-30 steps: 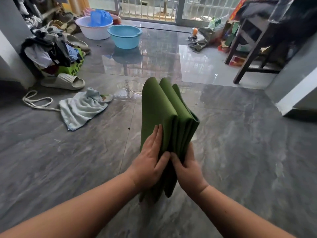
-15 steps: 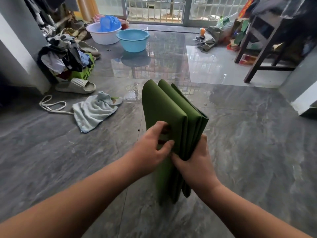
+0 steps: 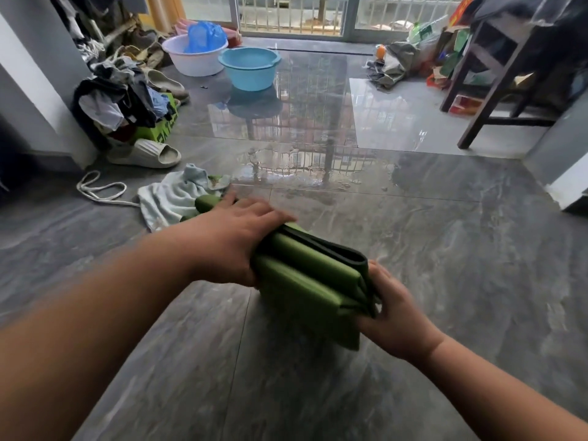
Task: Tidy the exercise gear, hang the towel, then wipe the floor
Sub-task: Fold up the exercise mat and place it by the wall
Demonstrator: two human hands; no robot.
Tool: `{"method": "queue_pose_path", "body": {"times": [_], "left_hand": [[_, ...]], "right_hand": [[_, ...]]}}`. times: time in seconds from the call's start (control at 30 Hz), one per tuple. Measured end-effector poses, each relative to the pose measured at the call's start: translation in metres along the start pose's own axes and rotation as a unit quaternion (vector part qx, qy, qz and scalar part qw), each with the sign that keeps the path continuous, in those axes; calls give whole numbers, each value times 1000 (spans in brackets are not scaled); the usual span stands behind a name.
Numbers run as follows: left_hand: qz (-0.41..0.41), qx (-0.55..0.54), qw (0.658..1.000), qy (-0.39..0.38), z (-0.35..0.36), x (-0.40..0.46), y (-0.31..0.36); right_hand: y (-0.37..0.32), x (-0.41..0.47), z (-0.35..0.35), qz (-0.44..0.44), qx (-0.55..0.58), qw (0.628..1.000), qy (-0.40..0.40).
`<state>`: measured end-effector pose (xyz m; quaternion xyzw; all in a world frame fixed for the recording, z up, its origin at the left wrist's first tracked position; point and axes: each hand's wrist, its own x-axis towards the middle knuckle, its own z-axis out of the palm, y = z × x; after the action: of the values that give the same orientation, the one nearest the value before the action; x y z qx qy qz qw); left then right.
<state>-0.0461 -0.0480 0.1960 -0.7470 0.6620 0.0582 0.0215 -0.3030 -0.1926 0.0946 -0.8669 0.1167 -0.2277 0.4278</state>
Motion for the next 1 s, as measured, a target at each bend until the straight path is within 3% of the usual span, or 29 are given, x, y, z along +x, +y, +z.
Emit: {"method": "queue_pose_path", "body": {"times": [0.1,0.27,0.37,0.43,0.53,0.7,0.83,1.0], "left_hand": [[47,88,992,80,8,0,6],[72,88,951,286,19,-1,27],[44,88,937,335,46,-2,50],[26,86,935,344,82,-4,64],[22,84,952,292,146,-11,83],[39,72,994,74,226,-32,116],[9,67,996,-58,246,-41,136],[47,57,988,-136,257,-43,136]], "right_hand": [[8,1,-7,-30,-47,998,21],[19,16,-36,-76,-170,975,126],[29,11,-43,-49,-232,960,151],[49,-3,-37,-3,-263,957,118],[84,-41,-16,76,-278,957,-9],[113,-98,12,134,-304,922,-201],[110,-97,12,135,-340,902,-230],[85,-85,29,111,-438,865,-220]]}}
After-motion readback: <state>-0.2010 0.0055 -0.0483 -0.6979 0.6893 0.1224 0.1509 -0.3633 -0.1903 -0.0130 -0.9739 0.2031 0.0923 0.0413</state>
